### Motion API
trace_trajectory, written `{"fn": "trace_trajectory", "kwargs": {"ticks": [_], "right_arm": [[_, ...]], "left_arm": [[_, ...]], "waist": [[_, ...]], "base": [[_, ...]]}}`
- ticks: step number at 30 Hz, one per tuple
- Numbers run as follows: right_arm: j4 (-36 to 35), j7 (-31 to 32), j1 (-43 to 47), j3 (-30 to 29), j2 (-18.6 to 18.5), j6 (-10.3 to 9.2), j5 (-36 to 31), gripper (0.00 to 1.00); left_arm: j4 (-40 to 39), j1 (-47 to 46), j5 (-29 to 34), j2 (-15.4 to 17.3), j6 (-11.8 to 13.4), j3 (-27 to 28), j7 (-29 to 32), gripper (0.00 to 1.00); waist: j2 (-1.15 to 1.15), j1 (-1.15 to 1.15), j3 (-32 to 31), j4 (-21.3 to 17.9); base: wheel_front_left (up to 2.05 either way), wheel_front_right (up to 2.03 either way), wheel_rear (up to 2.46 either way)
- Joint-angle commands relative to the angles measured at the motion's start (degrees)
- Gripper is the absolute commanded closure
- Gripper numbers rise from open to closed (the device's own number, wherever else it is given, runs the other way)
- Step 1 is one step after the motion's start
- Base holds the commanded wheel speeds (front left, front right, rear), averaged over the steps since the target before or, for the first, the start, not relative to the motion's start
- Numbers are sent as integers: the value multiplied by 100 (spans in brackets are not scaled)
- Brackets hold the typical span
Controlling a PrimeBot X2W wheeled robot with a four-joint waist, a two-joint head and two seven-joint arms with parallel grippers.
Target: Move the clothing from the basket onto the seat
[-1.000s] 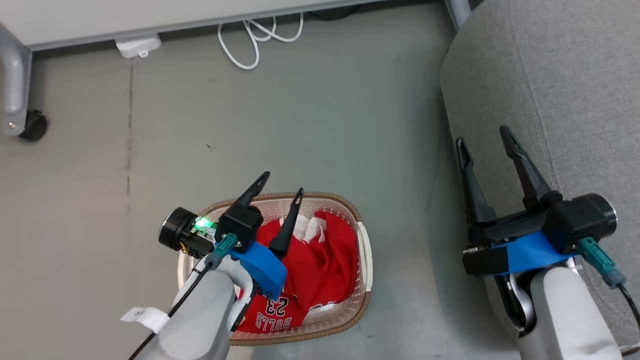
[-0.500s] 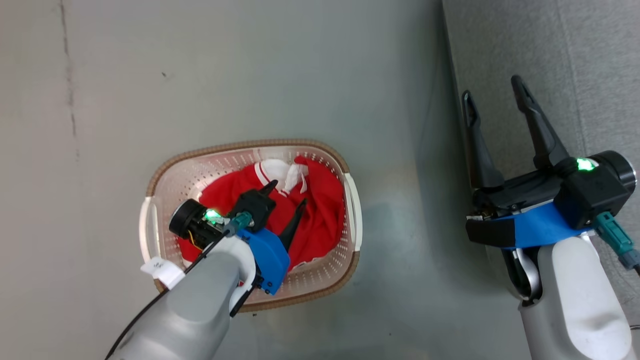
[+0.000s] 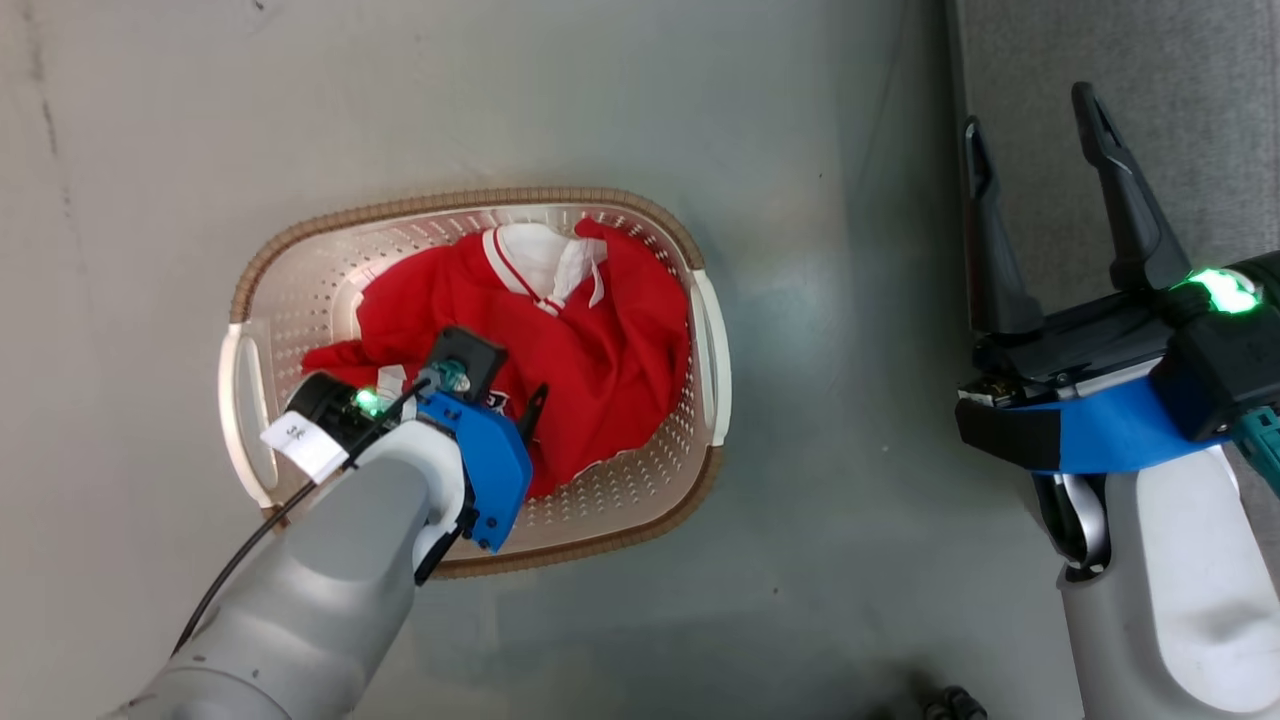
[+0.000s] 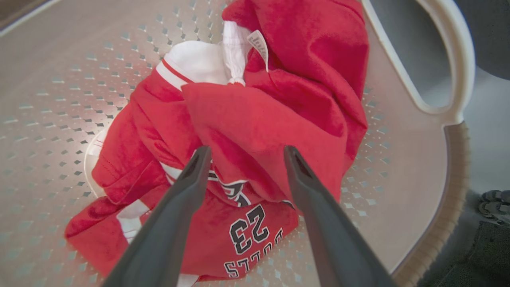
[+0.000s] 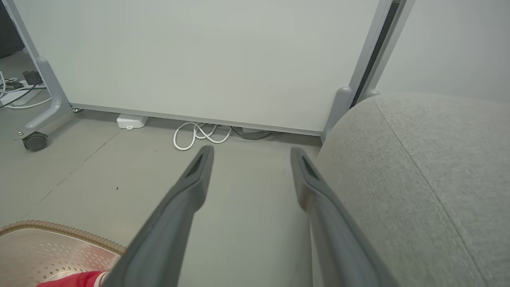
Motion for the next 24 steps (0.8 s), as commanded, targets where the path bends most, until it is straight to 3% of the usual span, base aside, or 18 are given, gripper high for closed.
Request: {"fn": "trace_trajectory", "kwargs": {"ticks": [1, 13, 21, 22, 23, 24], "right_arm": [[-60, -20, -71, -23, -14, 3, -58, 0], [-466, -20, -129, -25, -14, 3, -19, 0], [-638, -21, -43, -33, -14, 3, -38, 0], [-646, -20, -32, -40, -14, 3, -43, 0], [-650, -20, -25, -44, -14, 3, -47, 0], [-664, -20, -18, -47, -14, 3, -48, 0]], "left_arm": [[26, -165, -86, 31, -4, -62, 15, 0], [70, -686, -912, -16, -4, -449, 128, 0], [41, -885, -1128, -61, -4, -787, 236, 0], [45, -910, -1141, -63, -4, -827, 276, 5], [46, -924, -1151, -65, -4, -863, 294, 51], [46, -922, -1163, -72, -4, -893, 299, 72]], "waist": [[0, -1, 182, 14], [0, -1, 922, -8], [0, -1, 1095, -33], [0, -1, 1105, -35], [0, -1, 1114, -35], [0, -1, 1118, -35]], "base": [[0, 0, 0], [0, 0, 0], [0, 0, 0], [0, 0, 0], [0, 0, 0], [0, 0, 0]]}}
